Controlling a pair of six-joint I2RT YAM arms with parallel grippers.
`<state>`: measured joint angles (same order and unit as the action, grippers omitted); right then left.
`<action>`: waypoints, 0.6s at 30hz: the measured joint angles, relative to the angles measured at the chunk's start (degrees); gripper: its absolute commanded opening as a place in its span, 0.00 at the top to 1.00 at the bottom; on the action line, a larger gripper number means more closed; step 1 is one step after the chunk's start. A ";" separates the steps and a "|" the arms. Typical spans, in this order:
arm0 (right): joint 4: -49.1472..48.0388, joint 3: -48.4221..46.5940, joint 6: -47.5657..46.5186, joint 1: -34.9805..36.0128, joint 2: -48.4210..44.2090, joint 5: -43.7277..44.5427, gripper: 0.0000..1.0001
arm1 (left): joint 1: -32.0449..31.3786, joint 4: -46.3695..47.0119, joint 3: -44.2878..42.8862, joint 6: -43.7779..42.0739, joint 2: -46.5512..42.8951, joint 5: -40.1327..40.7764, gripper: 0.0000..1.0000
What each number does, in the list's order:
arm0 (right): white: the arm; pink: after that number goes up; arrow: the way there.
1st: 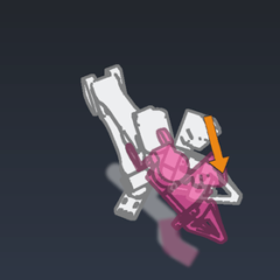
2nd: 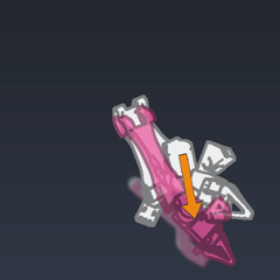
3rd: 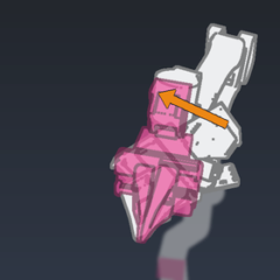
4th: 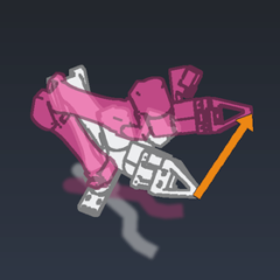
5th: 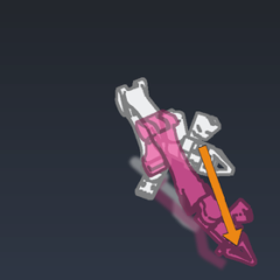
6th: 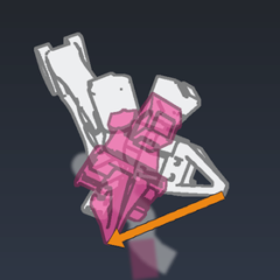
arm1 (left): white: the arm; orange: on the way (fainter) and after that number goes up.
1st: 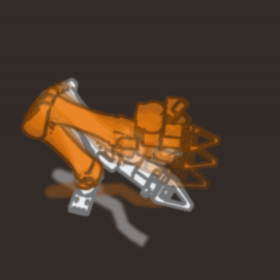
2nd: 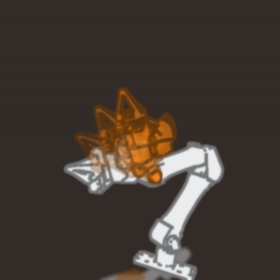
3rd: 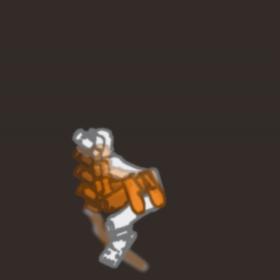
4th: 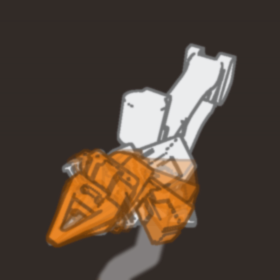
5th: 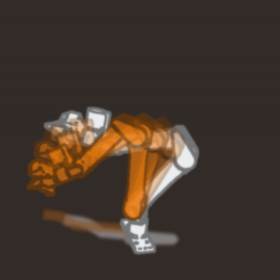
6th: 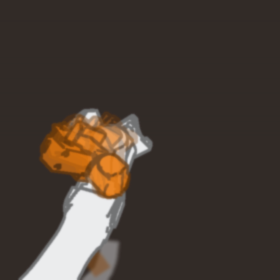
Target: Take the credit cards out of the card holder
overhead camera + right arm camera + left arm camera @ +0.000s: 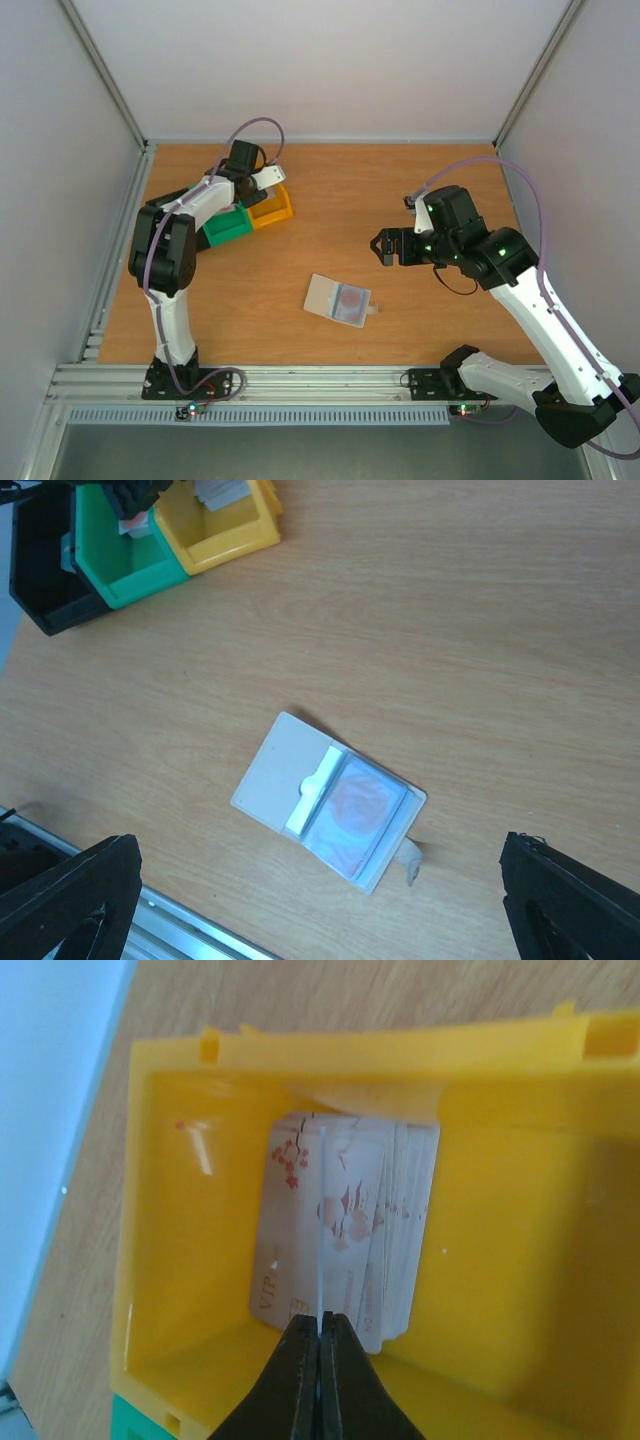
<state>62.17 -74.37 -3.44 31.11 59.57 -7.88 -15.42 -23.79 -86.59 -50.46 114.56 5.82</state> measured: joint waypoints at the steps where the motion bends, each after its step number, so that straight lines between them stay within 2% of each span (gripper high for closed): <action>1: 0.04 0.00 0.00 0.00 -0.09 -0.02 0.01 | 0.24 0.04 0.35 0.00 0.00 0.02 1.00; 9: 0.02 0.00 0.00 0.00 -0.11 -0.09 0.01 | 0.94 2.01 1.66 -0.61 0.00 0.17 1.00; 18: 0.90 -0.02 0.00 0.00 -0.17 -0.37 0.01 | 0.94 8.48 2.58 -2.54 0.31 3.17 1.00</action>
<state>63.07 -74.39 -3.44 31.11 59.40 -8.25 -14.48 -15.31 -84.01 -52.99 114.87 8.99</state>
